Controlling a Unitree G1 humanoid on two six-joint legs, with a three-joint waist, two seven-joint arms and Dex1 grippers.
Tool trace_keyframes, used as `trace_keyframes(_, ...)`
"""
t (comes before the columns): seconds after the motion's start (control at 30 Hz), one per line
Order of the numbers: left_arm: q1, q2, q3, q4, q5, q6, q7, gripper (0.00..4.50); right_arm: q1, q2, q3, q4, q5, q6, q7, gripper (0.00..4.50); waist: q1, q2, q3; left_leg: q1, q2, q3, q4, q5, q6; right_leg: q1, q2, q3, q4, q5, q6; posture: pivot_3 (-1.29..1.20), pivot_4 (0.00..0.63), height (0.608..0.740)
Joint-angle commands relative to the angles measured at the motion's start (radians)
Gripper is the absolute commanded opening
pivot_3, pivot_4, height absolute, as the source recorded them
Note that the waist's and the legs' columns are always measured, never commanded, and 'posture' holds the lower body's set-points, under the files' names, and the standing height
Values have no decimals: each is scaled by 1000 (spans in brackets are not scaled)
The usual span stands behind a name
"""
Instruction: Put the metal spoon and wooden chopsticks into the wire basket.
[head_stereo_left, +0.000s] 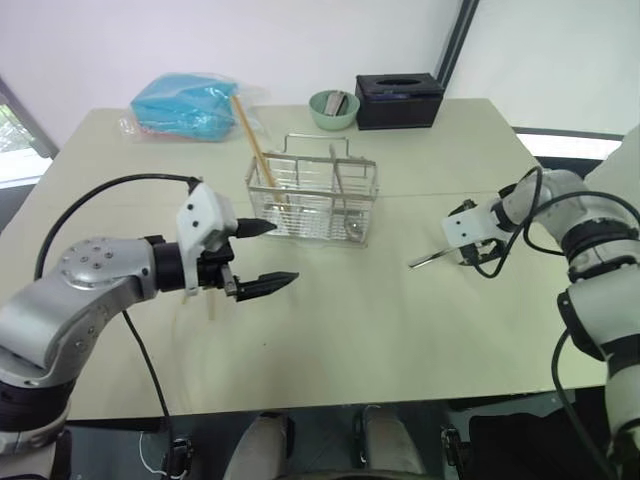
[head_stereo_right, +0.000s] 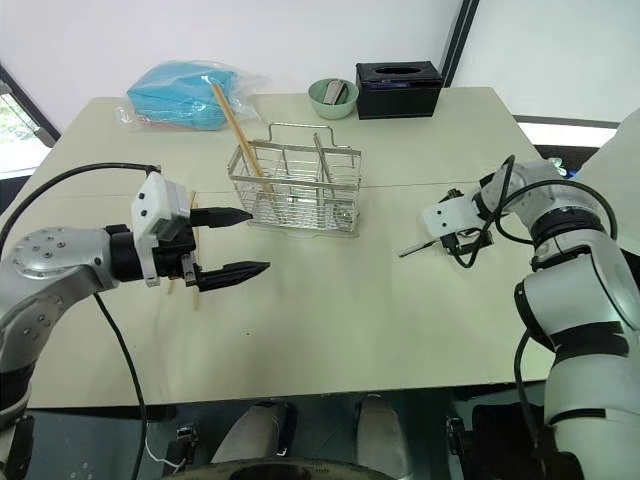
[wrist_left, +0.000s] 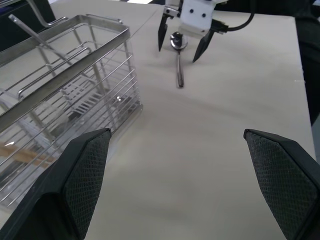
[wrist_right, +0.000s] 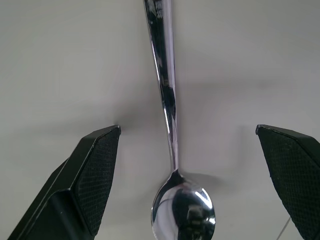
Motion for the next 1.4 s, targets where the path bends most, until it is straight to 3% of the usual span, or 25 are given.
trace_keyframes(0.03, -16, 4, 45, -29, -34, 16, 26, 4476, -36, 13, -14, 4, -7, -13, -28, 4500, 0, 0, 0, 0, 0, 0, 0, 0, 0, 0, 0, 0, 0, 0, 0, 0, 150, 654)
trace_keyframes(0.13, -25, 4, 41, -32, -45, 21, 40, 4476, -35, 26, -20, 7, -7, -13, -49, 4500, -3, -1, -1, 1, 0, 0, 0, 0, 0, 1, 0, 0, 0, 0, 0, 0, 150, 654)
trace_keyframes(0.17, -29, 3, 39, -30, -47, 22, 44, 4500, -34, 29, -21, 8, -6, -13, -49, 3959, -4, -1, -1, 1, 0, 0, 0, 0, 0, 1, 0, 0, 0, 0, -1, 0, 150, 654)
trace_keyframes(0.2, -35, 3, 36, -29, -49, 23, 47, 4500, -33, 31, -22, 10, -5, -12, -46, 3699, -5, -1, -1, 1, 0, 0, 0, 0, 0, 1, 0, 0, 1, 0, -1, 0, 150, 654)
trace_keyframes(0.33, -68, 0, 31, -13, -54, 26, 59, 4500, -22, 37, -31, 13, 9, -7, -20, 1669, -11, -1, 0, 1, 0, 0, 0, 0, 0, 1, 0, 0, 2, 0, -1, 0, 150, 654)
trace_keyframes(0.93, -143, -3, 31, 43, -40, 18, 71, 4500, 9, 41, -75, 11, 27, 28, 31, 1669, -23, -1, 0, 1, 0, 0, 0, 0, -1, 1, 0, 0, 2, 1, 0, 0, 150, 654)
trace_keyframes(1.1, -171, -6, 30, 62, -37, 18, 72, 4500, 13, 46, -81, 12, 26, 37, 23, 33, -23, -1, -1, 1, 0, 0, 1, 1, -1, 1, 0, 0, 2, 1, 0, 0, 150, 654)
trace_keyframes(1.4, -191, -10, 32, 82, -30, 13, 79, 4500, 20, 48, -96, 10, 40, 51, 26, 33, -24, -1, -1, 1, 0, 0, 1, 3, -6, 1, 0, 0, 2, 1, 0, 0, 150, 654)
